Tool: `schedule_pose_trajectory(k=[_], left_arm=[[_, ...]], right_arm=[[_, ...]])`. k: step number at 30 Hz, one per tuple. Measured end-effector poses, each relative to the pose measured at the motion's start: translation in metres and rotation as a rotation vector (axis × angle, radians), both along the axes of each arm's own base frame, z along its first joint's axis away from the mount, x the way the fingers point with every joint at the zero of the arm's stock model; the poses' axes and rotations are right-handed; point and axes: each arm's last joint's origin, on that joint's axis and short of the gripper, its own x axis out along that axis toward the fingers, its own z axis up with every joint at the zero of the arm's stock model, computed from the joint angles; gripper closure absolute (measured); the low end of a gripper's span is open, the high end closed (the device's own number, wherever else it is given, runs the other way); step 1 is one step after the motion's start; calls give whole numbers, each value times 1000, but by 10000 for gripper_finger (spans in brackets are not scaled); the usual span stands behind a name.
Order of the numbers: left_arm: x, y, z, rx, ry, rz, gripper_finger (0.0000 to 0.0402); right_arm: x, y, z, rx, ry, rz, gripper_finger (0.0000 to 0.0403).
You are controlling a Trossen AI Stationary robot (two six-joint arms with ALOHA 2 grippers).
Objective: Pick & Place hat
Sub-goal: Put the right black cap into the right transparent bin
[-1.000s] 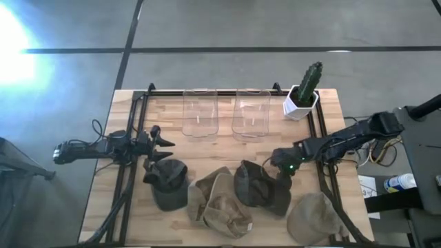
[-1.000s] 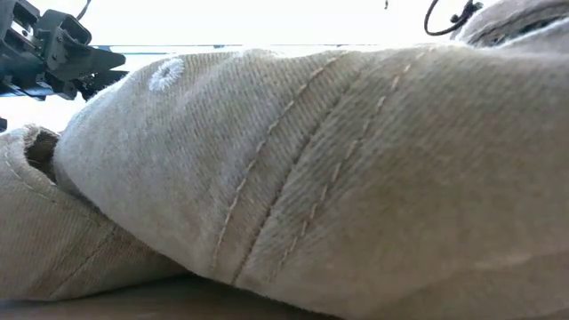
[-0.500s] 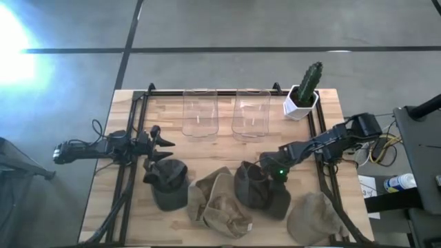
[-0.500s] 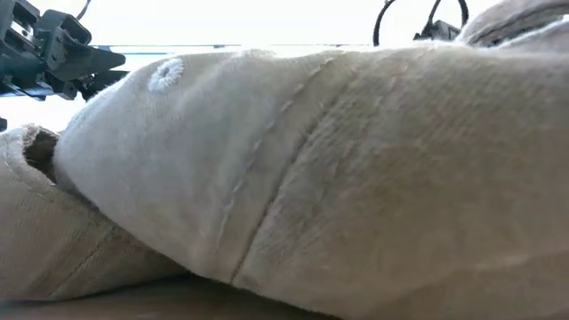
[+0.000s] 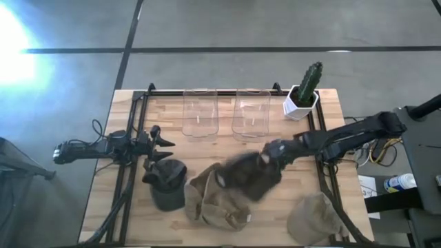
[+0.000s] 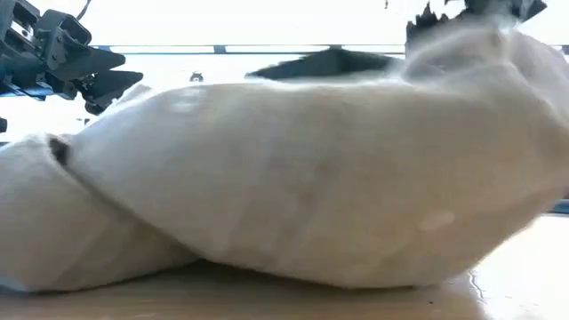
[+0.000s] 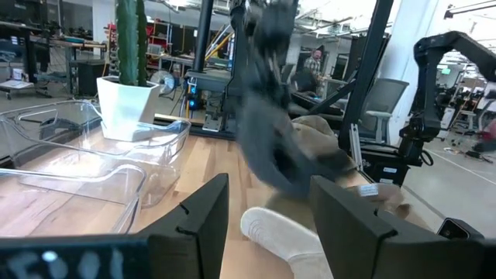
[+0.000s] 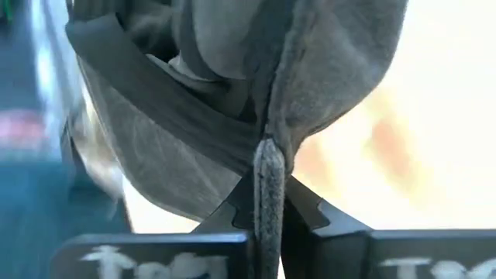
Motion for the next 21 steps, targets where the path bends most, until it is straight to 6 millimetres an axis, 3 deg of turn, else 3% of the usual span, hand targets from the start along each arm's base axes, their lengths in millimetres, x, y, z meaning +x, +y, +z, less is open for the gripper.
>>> schedule_pose_trajectory(k=[5,9,14,17,21], left_arm=[[0,0,0,0,0,0,227],[0,0,0,0,0,0,227],[0,0,0,0,0,0,227],[0,0,0,0,0,0,227],[0,0,0,0,1,0,227]], right_arm=[[-8,-15,57,-318,-209,-345,389],[-13,-37,82,-475,-212,-712,389],[-2,-74,75,-448,-10,-945,389],[11,-99,67,-426,98,-997,389],[28,-140,49,-262,249,-952,389]])
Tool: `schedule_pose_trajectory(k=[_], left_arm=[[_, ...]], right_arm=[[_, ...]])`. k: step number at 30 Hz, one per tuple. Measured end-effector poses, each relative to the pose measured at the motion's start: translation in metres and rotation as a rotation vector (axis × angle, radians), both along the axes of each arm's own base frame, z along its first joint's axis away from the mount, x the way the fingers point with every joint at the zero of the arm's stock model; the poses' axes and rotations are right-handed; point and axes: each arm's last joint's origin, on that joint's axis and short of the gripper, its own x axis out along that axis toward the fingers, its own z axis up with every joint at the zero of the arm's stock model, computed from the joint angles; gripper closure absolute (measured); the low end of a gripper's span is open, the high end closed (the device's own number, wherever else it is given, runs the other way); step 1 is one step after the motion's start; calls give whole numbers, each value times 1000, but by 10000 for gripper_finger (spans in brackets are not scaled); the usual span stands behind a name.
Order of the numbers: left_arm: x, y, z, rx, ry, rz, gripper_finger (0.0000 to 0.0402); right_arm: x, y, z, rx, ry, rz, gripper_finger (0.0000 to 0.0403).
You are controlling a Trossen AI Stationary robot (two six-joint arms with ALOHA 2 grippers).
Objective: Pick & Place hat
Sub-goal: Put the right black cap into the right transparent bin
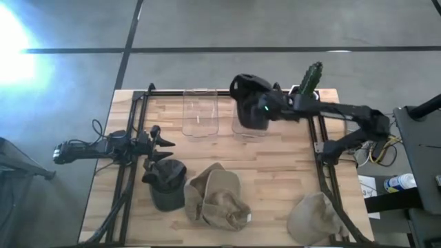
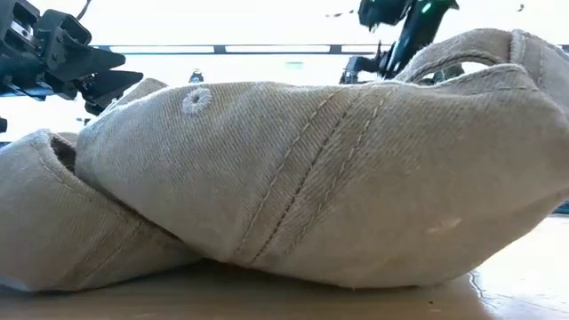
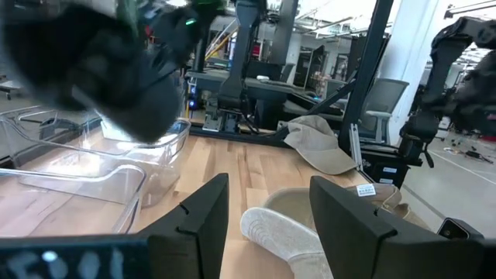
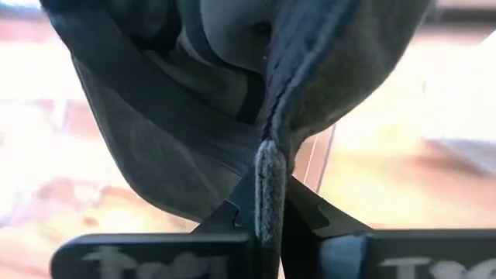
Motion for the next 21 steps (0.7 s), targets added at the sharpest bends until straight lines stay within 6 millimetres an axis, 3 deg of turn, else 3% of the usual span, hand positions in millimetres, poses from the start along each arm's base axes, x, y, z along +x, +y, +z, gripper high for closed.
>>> schedule_pose_trajectory(k=[5,10,15,21], left_arm=[[0,0,0,0,0,0,227],[0,0,0,0,0,0,227],[0,0,0,0,0,0,227],[0,0,0,0,0,0,227]], right_arm=[[3,-41,-33,277,142,5,386],[0,-51,-59,455,314,-28,371],[3,-47,-62,482,354,-31,367],[8,-45,-40,419,295,-11,366]])
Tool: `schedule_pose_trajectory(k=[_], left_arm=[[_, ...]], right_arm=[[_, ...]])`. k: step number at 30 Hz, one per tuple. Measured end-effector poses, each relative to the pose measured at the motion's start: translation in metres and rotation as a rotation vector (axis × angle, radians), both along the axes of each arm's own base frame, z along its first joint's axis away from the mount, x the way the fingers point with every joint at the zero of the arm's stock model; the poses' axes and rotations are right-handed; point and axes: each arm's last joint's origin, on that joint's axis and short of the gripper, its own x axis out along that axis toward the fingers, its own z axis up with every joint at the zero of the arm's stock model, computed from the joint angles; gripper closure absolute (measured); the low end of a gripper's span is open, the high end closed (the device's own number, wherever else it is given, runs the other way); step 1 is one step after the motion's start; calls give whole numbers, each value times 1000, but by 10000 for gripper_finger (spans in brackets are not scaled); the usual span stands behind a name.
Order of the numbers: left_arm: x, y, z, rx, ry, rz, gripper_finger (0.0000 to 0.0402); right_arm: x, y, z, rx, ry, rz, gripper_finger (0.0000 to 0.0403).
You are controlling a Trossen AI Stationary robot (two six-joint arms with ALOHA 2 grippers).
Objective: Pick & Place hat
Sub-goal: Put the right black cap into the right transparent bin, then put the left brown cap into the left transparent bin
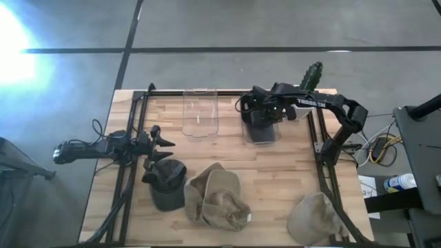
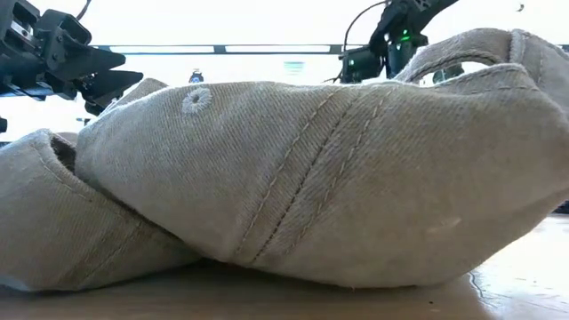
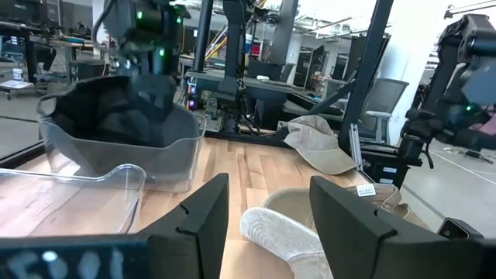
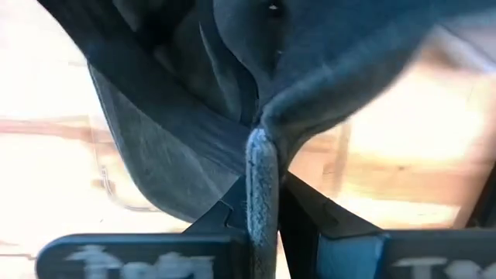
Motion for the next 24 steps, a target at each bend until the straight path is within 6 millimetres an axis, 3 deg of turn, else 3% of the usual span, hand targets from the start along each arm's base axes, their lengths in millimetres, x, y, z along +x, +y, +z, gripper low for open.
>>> schedule_pose_trajectory(k=[6,14,24], left_arm=[[0,0,0,0,0,0,227],[0,0,0,0,0,0,227],[0,0,3,-25,-31,-6,227]], right_arm=[[-1,3,19,-58,-47,14,348],[2,8,22,-53,-62,4,263],[23,19,64,-238,-202,155,218]])
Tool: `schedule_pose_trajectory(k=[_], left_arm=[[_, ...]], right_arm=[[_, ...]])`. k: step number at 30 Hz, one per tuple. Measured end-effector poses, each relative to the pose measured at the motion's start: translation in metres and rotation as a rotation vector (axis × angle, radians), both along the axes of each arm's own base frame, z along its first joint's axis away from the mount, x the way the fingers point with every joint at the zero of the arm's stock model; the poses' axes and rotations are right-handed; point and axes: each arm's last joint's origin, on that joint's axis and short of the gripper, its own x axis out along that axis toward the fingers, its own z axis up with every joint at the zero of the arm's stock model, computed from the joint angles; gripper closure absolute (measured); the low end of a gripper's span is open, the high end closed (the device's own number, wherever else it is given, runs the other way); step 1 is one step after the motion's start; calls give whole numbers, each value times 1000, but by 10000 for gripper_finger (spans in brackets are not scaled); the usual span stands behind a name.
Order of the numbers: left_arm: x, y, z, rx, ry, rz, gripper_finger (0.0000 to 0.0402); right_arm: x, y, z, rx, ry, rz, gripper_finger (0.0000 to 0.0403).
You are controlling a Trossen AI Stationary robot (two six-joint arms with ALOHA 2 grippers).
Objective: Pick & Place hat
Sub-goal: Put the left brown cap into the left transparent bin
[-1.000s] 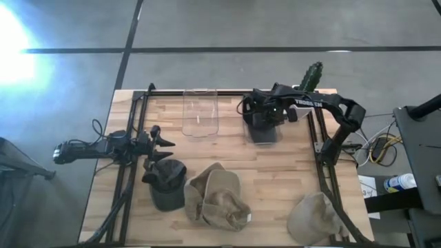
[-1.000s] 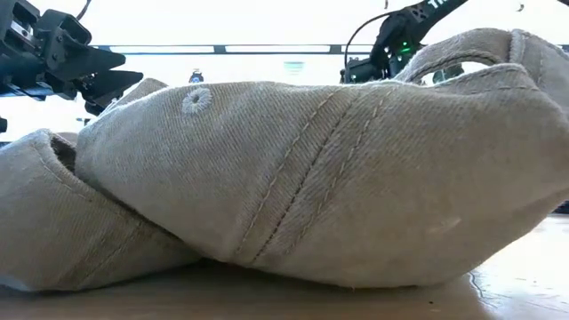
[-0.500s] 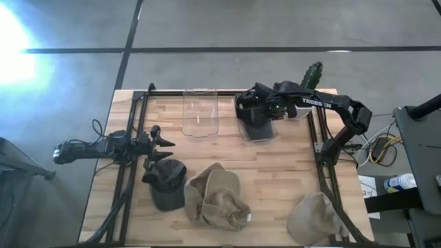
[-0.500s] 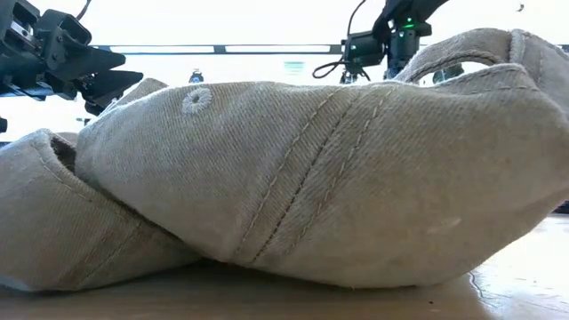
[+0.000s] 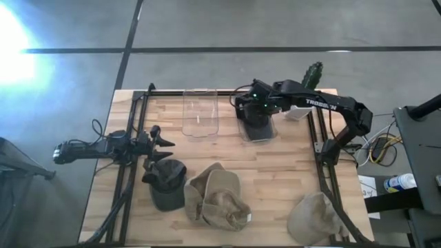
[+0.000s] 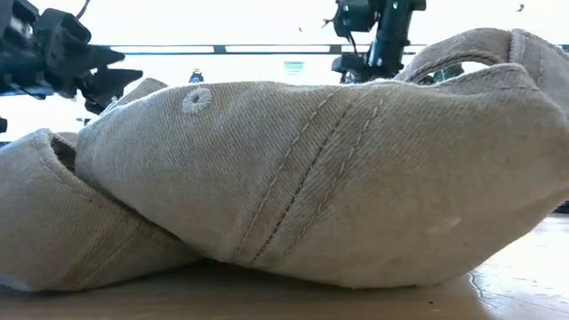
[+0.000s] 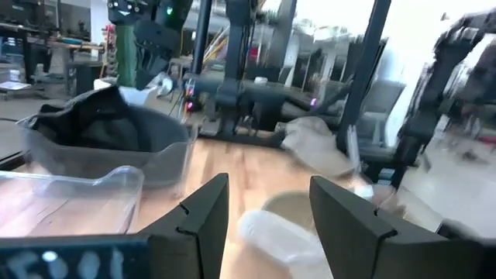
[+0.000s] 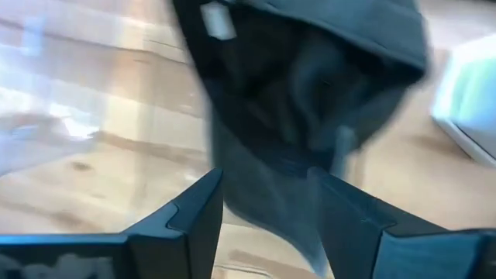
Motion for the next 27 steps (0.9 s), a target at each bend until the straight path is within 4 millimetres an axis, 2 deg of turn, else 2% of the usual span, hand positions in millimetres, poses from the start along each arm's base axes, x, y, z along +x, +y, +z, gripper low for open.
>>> schedule_pose_trajectory(k=[5,7,12,19,24,27], left_arm=[[-2,0,16,-425,-137,-48,227],[-3,0,20,-531,-172,-72,227],[-4,1,26,-594,-201,-59,227],[-10,7,44,-739,-408,89,227],[-14,8,51,-803,-490,59,227],[-13,7,50,-854,-465,19,227]], right_arm=[[12,5,14,-55,-98,68,221],[14,5,15,-63,-113,73,222],[16,4,13,-61,-116,75,222],[17,4,11,-55,-113,77,224],[18,6,11,-14,-132,106,227],[20,12,11,20,-145,162,227]])
